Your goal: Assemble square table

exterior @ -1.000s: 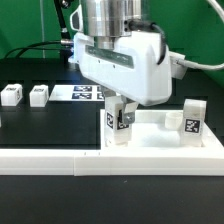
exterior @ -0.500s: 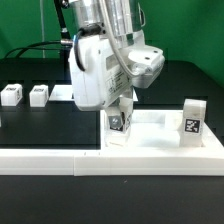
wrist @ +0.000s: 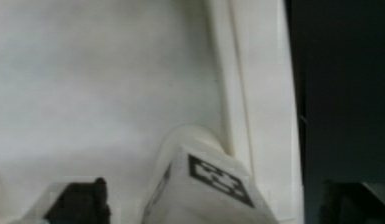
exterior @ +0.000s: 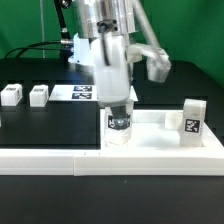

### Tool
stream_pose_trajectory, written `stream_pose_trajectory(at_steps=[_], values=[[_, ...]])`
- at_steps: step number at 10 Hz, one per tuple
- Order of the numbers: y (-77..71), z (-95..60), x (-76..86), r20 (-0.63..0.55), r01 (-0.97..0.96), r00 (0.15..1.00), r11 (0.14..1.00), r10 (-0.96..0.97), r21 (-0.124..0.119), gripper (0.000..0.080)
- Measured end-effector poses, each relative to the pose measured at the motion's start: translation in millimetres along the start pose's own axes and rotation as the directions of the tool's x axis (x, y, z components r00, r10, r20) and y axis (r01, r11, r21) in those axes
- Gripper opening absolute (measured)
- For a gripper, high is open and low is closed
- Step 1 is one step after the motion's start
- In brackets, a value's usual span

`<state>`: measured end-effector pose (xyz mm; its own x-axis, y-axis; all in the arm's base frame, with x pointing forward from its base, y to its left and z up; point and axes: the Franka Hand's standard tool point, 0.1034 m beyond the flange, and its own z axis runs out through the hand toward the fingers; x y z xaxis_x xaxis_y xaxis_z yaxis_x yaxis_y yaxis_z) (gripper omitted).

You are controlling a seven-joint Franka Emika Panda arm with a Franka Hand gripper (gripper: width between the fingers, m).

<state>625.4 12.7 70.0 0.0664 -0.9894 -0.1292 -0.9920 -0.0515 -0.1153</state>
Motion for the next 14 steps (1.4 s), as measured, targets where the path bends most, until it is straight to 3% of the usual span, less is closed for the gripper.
stream_pose_trajectory(at_steps=[1,4,5,6,7,8,10,11,12,14], values=[[0.3,0.7,1.0,-0.001,0.057,0.998,0.998,-0.057,0.0,0.0637],[1.0,1.4,2.2,-0.002,0.262,0.965,0.965,-0.262,-0.002,0.0646],[0.6,1.1,3.1,-0.01,0.416,0.909,0.909,-0.416,-0.011,0.0648],[-1.1,2.0,4.8,-0.018,0.608,0.793,0.793,-0.609,-0.032,0.0648],[-2.3,4.3,6.8,-0.018,0.665,0.746,0.746,-0.666,-0.037,0.0648],[-2.3,4.2,6.5,-0.019,0.646,0.762,0.762,-0.647,-0.036,0.0648],[-2.1,4.6,6.7,-0.02,0.627,0.778,0.779,-0.627,-0.037,0.0386],[-1.5,4.8,7.0,-0.019,0.616,0.787,0.787,-0.616,-0.038,0.0386],[2.4,6.3,10.3,-0.019,0.543,0.839,0.839,-0.544,-0.044,0.0297],[2.6,6.5,10.6,-0.024,0.438,0.898,0.898,-0.439,-0.042,0.0289]])
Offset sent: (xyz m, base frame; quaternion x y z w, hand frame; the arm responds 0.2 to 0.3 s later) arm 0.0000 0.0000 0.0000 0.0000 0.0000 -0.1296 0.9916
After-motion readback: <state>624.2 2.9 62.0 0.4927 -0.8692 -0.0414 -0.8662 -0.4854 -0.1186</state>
